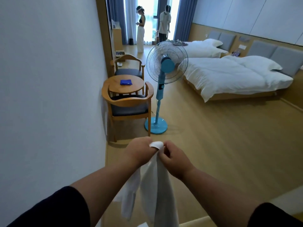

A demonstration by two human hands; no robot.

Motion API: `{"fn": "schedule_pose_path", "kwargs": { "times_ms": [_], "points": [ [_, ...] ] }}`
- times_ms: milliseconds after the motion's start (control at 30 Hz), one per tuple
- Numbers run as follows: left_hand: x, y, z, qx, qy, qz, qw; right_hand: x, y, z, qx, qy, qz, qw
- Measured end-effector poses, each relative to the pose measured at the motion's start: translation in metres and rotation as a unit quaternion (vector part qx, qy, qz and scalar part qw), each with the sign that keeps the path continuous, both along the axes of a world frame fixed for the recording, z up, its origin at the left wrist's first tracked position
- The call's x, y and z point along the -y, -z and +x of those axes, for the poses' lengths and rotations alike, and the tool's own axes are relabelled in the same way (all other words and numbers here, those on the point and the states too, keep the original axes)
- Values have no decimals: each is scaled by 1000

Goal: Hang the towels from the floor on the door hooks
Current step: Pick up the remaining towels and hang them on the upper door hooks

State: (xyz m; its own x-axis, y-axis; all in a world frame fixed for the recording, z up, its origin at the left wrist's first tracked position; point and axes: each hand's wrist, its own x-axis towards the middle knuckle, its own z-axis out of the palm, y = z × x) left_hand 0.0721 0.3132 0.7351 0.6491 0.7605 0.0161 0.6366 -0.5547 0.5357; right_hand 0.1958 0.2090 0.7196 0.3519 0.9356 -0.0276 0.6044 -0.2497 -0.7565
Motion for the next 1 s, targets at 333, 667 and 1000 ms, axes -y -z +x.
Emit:
{"fn": "schedule_pose_path", "kwargs": {
  "times_ms": [333, 667, 1000],
  "points": [
    [1, -10, -25, -36, -18, -26, 999, -14, 17, -28, 78, 156, -26, 984],
    [-14, 4, -38, 31, -52, -8, 998, -31, 0, 0, 124, 167, 22, 978],
    [-3, 46, -17, 131, -15, -171, 976, -33, -3, -13, 56, 16, 37, 998]
  ]
}}
